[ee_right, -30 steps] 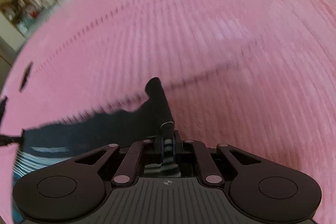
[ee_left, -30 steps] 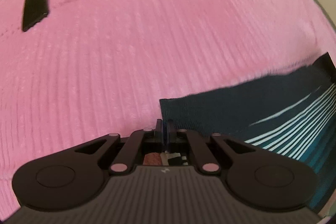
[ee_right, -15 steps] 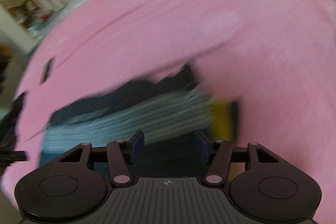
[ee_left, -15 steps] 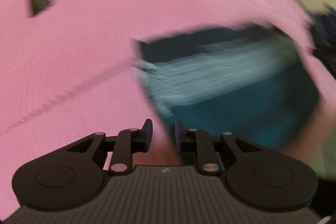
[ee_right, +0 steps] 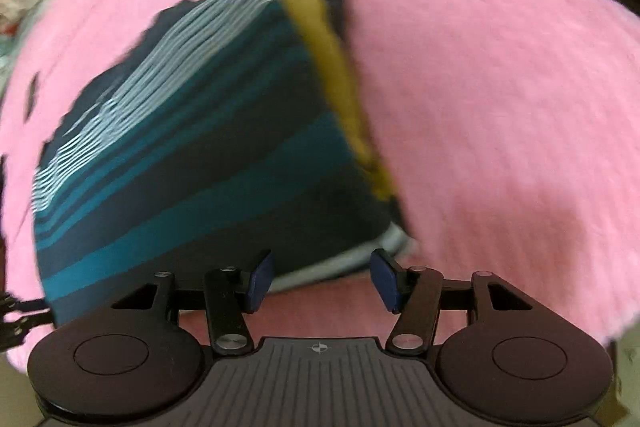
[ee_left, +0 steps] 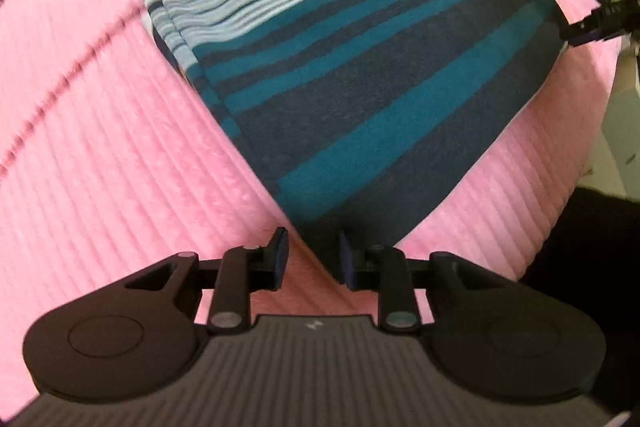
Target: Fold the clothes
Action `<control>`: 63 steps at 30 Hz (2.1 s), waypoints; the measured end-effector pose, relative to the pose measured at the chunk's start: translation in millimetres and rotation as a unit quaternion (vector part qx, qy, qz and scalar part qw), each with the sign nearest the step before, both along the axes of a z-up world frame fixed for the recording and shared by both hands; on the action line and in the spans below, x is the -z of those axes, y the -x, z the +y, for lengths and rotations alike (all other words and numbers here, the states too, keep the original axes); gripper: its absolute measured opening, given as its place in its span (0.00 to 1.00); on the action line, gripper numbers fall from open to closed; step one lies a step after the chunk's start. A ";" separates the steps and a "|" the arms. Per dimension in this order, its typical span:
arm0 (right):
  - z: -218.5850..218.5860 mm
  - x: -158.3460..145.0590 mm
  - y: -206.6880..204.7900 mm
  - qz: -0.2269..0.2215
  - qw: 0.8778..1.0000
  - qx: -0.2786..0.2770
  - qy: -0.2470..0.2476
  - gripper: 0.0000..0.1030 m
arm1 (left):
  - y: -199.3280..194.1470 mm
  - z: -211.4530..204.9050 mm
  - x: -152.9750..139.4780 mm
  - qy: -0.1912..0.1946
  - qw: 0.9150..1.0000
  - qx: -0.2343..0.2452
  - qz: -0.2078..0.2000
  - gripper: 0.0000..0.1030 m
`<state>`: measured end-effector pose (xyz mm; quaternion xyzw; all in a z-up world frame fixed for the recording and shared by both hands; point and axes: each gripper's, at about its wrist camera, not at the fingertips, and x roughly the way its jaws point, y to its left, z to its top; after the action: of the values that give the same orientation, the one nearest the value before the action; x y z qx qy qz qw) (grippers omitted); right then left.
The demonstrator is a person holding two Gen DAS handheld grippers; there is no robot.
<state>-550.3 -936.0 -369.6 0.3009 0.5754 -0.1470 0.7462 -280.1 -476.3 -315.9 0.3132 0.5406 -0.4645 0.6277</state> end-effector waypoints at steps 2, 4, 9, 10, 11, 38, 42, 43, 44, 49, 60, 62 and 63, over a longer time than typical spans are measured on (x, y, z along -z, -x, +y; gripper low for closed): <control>3.1 -10.1 0.3 -0.012 1.000 -0.012 0.014 0.76 | 1.9 -0.6 -10.2 0.006 1.000 -0.008 -0.012 0.21; 3.9 -11.7 1.7 -0.025 0.999 -0.020 0.012 0.88 | 4.5 -1.6 -19.1 0.007 0.999 -0.017 -0.026 0.22; 15.1 -17.7 -6.7 -0.040 0.997 -0.070 0.006 0.88 | 22.7 -7.0 -36.1 -0.005 0.997 0.006 -0.071 0.30; 23.1 -22.4 -8.0 -0.048 0.994 -0.094 0.009 0.88 | 25.1 -7.0 -39.9 -0.006 0.997 0.017 -0.079 0.32; 32.0 -27.8 -10.6 -0.055 0.991 -0.121 0.013 0.88 | 28.0 -6.7 -44.0 -0.007 0.995 0.034 -0.089 0.35; 443.3 70.2 -103.0 -0.043 0.741 -0.594 0.311 0.69 | -86.7 76.9 0.6 0.163 0.849 0.444 -0.233 0.70; 436.8 67.6 -116.8 -0.047 0.769 -0.557 0.310 0.17 | -85.2 77.6 19.9 0.167 0.809 0.492 -0.276 0.71; 431.0 58.9 -120.3 -0.051 0.782 -0.542 0.302 0.15 | -85.1 76.2 25.1 0.170 0.795 0.506 -0.289 0.71; 425.8 50.9 -123.5 -0.056 0.794 -0.528 0.294 0.13 | -85.5 74.1 30.6 0.173 0.781 0.519 -0.301 0.71; 405.4 20.4 -124.2 -0.085 0.827 -0.482 0.277 0.12 | -85.0 48.4 63.7 0.190 0.684 0.597 -0.375 0.71; 400.0 -13.2 -124.7 -0.097 0.866 -0.422 0.251 0.10 | -103.8 10.0 46.4 0.190 0.628 0.673 -0.341 0.11; 405.5 -26.2 -121.2 -0.105 0.870 -0.416 0.242 0.10 | -107.7 18.3 25.0 0.189 0.624 0.679 -0.337 0.10; 406.9 -31.9 -119.3 -0.110 0.873 -0.414 0.234 0.10 | -108.9 22.5 13.8 0.185 0.622 0.684 -0.334 0.10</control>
<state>-431.0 -529.0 -337.7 -0.1340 0.5101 0.0791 0.8459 -171.2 -453.9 -329.7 0.6036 -0.1734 -0.7133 0.3113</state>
